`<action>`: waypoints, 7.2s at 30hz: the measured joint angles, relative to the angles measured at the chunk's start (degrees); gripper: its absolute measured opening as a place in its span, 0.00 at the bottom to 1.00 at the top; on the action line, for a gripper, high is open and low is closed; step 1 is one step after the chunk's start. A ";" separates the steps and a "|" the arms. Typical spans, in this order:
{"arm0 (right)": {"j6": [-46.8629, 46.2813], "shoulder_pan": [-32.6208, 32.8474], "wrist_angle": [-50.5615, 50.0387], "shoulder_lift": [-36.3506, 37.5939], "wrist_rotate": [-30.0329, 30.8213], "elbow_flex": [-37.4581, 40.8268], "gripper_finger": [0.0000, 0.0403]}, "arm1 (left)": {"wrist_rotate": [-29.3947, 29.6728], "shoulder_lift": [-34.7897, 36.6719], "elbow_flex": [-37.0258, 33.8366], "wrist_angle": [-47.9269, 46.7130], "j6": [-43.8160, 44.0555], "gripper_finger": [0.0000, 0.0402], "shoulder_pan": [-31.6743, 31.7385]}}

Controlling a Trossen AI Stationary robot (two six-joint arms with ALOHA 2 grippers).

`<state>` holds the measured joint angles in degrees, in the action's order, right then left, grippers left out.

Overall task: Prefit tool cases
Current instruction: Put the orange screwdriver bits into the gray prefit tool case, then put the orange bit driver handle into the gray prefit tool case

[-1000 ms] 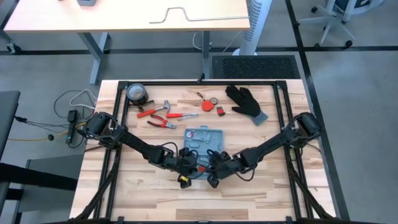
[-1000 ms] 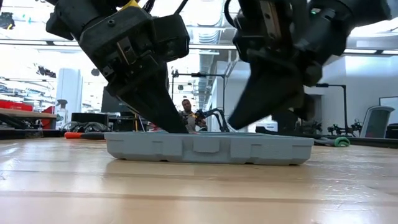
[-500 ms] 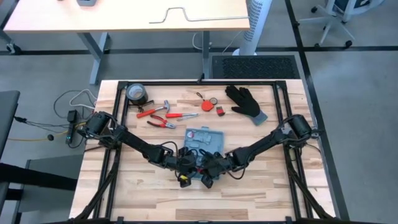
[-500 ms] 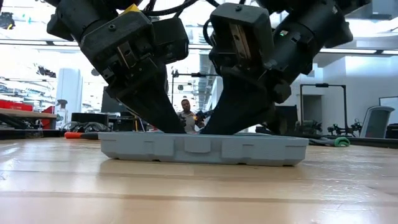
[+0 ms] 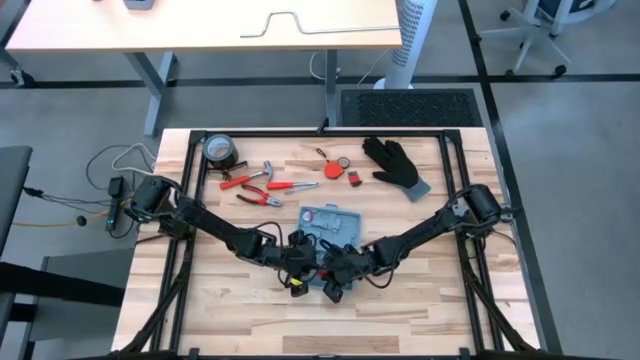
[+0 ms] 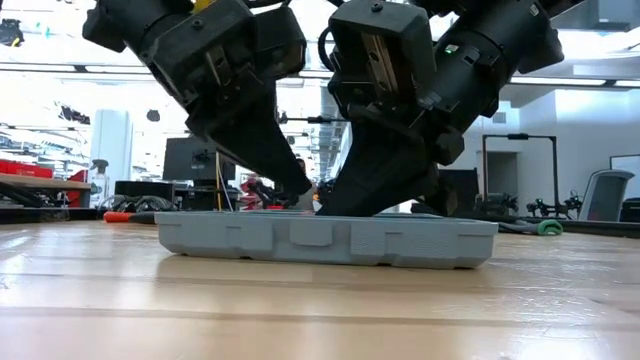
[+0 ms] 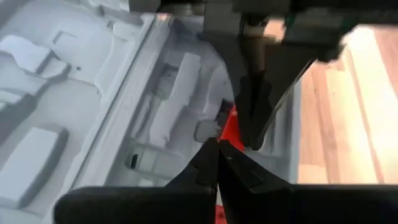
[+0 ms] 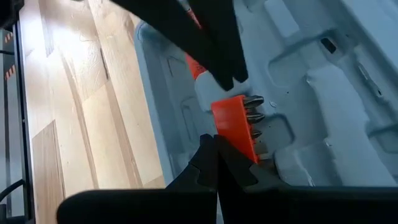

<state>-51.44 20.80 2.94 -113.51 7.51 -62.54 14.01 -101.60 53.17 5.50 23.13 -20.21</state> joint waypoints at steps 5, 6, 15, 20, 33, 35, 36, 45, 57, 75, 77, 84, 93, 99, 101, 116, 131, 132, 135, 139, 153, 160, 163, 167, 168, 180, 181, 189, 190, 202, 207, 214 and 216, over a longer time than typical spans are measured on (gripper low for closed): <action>0.00 -0.06 -0.09 -0.04 -0.16 0.02 0.00 | -0.49 0.25 0.00 0.45 -0.19 0.00 0.00; 0.00 -0.16 -0.07 -0.04 -0.21 0.04 0.00 | -0.51 0.24 0.00 0.55 -0.19 0.00 0.00; -0.02 -0.37 -0.07 -0.08 -0.74 0.09 0.00 | -0.67 0.24 0.00 0.65 -0.89 0.00 -0.02; 0.00 -0.54 -0.09 -0.11 -0.95 0.11 0.00 | -1.87 -0.62 0.02 1.43 -1.04 0.00 -0.02; 1.26 -1.07 -2.17 1.36 -2.62 0.29 0.00 | -7.47 -8.79 0.44 3.91 4.01 0.00 -0.04; 2.23 -1.13 -4.02 2.58 -2.40 0.31 0.00 | -7.86 -8.83 0.37 3.86 3.99 0.00 -0.02; 3.10 -1.21 -5.72 3.35 -2.03 0.36 0.00 | -7.85 -8.84 0.35 3.83 3.80 0.00 -0.02; 4.42 -1.80 -9.06 4.57 -0.61 0.35 0.00 | -9.70 -7.55 0.07 4.73 0.78 0.00 1.18; 3.93 -1.81 -6.62 4.66 0.34 0.32 0.00 | -5.20 1.86 -0.17 0.58 -1.48 0.00 1.20; 7.41 -5.60 -3.09 0.96 -4.77 0.22 0.00 | -6.36 -3.85 -0.02 -1.80 4.40 0.00 -2.38; 7.45 -5.46 -2.94 0.74 -5.25 0.16 0.00 | -6.37 -4.55 0.00 -1.28 5.37 0.00 -2.40; 8.55 -5.35 -2.23 0.68 -6.88 0.15 0.00 | -6.26 -5.27 0.13 -0.90 6.47 0.00 -2.29; 10.98 -5.27 -0.02 0.55 -9.70 0.26 0.00 | -6.20 -5.34 0.09 -0.86 6.08 0.00 -2.14; 11.25 -5.27 0.11 0.54 -10.25 0.26 0.00 | -5.89 -5.38 0.09 -0.88 5.83 0.00 -2.12; 11.43 -5.27 0.09 0.53 -10.45 0.26 0.00 | -5.85 -5.38 0.09 -0.88 5.64 0.00 -2.12; 6.44 -3.97 -6.11 3.60 5.58 0.20 0.00 | -3.85 -5.45 0.02 -0.94 5.58 0.00 -1.86; 2.19 1.39 -5.84 3.61 7.36 0.20 0.00 | -4.69 -3.94 -0.17 1.40 5.08 0.00 -1.14; 2.11 1.40 -5.82 3.61 7.38 0.20 0.00 | -4.67 -3.94 -0.17 1.78 5.09 0.00 -1.14; 1.75 1.40 -5.90 3.61 7.38 0.20 0.00 | -4.58 -3.94 0.81 2.14 4.64 0.00 -1.14; 1.31 1.17 -6.35 3.61 7.38 0.20 0.00 | -1.98 -3.87 2.53 2.44 2.30 0.00 -1.08; 0.28 -0.02 -6.44 3.69 4.50 1.81 0.00 | -6.26 -8.38 3.47 2.91 0.80 0.00 1.90; 0.92 -0.44 -7.02 3.99 5.12 1.84 0.00 | -6.55 -8.48 3.45 2.78 0.11 0.00 1.57; 1.72 -0.82 -7.45 5.40 5.93 1.92 0.00 | -6.46 -6.10 3.17 0.83 -0.62 0.00 1.97; 3.55 -0.93 -8.02 9.04 6.28 1.97 0.01 | -6.19 -1.82 3.02 -0.83 -1.32 0.00 2.08; 4.24 -1.14 -8.40 10.21 6.25 1.97 0.01 | -6.12 -0.19 3.04 -1.75 -1.60 0.00 2.08; 13.91 -6.00 -13.94 32.23 5.85 1.90 0.12 | -2.70 19.46 3.13 -18.59 -3.23 0.00 2.40; 14.48 -6.71 -15.07 34.49 5.87 1.90 0.12 | -1.76 21.64 3.13 -19.67 -3.22 0.00 2.40; 18.74 -11.28 -24.51 49.36 5.87 1.88 0.14 | 6.31 36.75 3.15 -25.60 -1.10 0.00 2.18; 18.97 -11.58 -25.95 50.50 5.86 1.88 0.14 | 7.31 37.95 3.15 -26.13 -0.33 0.00 2.01; 23.18 -13.85 -45.65 54.17 6.02 1.86 0.14 | 26.89 41.56 0.65 -27.93 6.47 0.00 1.25; 24.81 -14.99 -46.72 50.80 8.01 1.88 0.14 | 24.07 41.48 -7.48 -17.04 8.18 0.00 5.53; 27.41 -17.80 -34.65 43.91 10.21 1.88 0.14 | 10.80 41.50 -21.44 4.62 5.95 0.00 15.81; 27.43 -19.17 -29.51 41.20 9.40 1.88 0.14 | 7.42 41.48 -24.33 9.75 4.31 0.00 19.34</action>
<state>-24.01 1.63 -26.57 -72.31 16.91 -60.66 21.43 -60.12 28.84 15.25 27.44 -0.87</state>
